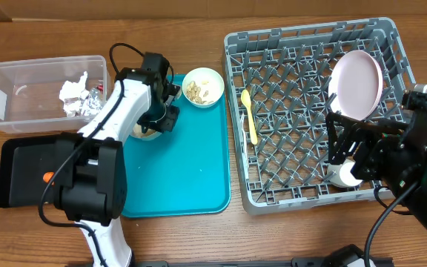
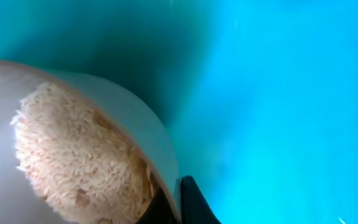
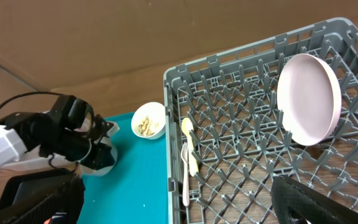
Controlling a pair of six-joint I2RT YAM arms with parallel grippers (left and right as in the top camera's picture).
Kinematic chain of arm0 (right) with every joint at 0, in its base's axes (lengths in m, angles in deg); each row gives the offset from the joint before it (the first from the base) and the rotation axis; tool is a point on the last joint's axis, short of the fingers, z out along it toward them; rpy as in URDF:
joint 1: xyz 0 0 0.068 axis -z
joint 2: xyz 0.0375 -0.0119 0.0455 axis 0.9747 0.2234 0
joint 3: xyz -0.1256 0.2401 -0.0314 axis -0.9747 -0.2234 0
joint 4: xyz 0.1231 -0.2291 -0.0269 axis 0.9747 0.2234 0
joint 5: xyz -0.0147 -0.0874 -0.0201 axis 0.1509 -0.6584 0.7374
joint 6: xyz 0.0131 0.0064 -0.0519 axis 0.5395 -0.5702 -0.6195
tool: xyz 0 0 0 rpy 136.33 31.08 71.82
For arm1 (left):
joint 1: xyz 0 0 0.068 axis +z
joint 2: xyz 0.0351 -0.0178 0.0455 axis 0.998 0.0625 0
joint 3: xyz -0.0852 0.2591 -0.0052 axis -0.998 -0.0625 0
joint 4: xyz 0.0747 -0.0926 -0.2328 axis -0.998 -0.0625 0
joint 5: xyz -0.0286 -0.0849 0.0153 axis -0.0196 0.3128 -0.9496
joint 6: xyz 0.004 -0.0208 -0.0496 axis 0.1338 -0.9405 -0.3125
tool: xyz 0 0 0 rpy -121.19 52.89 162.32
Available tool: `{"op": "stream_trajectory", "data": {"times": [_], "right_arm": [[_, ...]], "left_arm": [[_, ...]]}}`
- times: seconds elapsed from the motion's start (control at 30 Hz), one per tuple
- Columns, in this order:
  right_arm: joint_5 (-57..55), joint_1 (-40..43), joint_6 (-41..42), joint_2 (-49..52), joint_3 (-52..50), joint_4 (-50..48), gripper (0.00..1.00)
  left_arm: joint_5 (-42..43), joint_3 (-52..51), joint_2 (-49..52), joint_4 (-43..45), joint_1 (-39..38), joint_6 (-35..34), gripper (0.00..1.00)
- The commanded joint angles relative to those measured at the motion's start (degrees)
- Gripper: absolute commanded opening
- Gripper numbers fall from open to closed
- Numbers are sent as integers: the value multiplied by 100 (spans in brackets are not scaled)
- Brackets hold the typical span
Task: Sort waste into correct bins and load items into the dishwasher rack
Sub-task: 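Carry the bowl over the black tray with the left gripper, then tip the bowl to pour rice and peanuts onto the black tray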
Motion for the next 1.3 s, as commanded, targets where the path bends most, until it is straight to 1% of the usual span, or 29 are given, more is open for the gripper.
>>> {"op": "stream_trajectory", "data": {"times": [0.0, 0.23, 0.4, 0.5, 0.53, 0.7, 0.77, 0.87, 0.93, 1.0, 1.17, 1.27], "right_arm": [[-81, 7, 9, -46, 39, -24, 100], [-81, 7, 9, -46, 39, -24, 100], [-81, 7, 7, -46, 39, -24, 100], [-81, 7, 7, -46, 39, -24, 100], [-81, 7, 9, -46, 39, -24, 100], [-81, 7, 9, -46, 39, -24, 100], [-81, 7, 7, -46, 39, -24, 100], [-81, 7, 9, -46, 39, -24, 100], [-81, 7, 9, -46, 39, -24, 100], [-81, 7, 9, -46, 39, -24, 100], [-81, 7, 9, -46, 39, -24, 100], [-81, 7, 9, -46, 39, -24, 100]], "left_arm": [[201, 345, -595, -400, -48, -516, 4], [208, 446, -1491, -894, -260, -883, 4], [131, 446, -1864, -1419, -299, -1622, 4], [-170, 446, -2079, -1733, -219, -2087, 4], [-299, 444, -2188, -1845, -157, -2208, 4], [-669, 444, -2610, -2229, 243, -2212, 4], [-896, 431, -2782, -2382, 557, -2214, 4], [-798, 326, -2966, -2400, 1147, -2208, 4], [-437, 140, -3047, -2227, 1609, -2015, 4], [391, -175, -3069, -1939, 2177, -1598, 4], [2208, -1226, -3069, -1106, 3438, -907, 4], [2828, -1703, -3069, -682, 4092, -612, 4]]}}
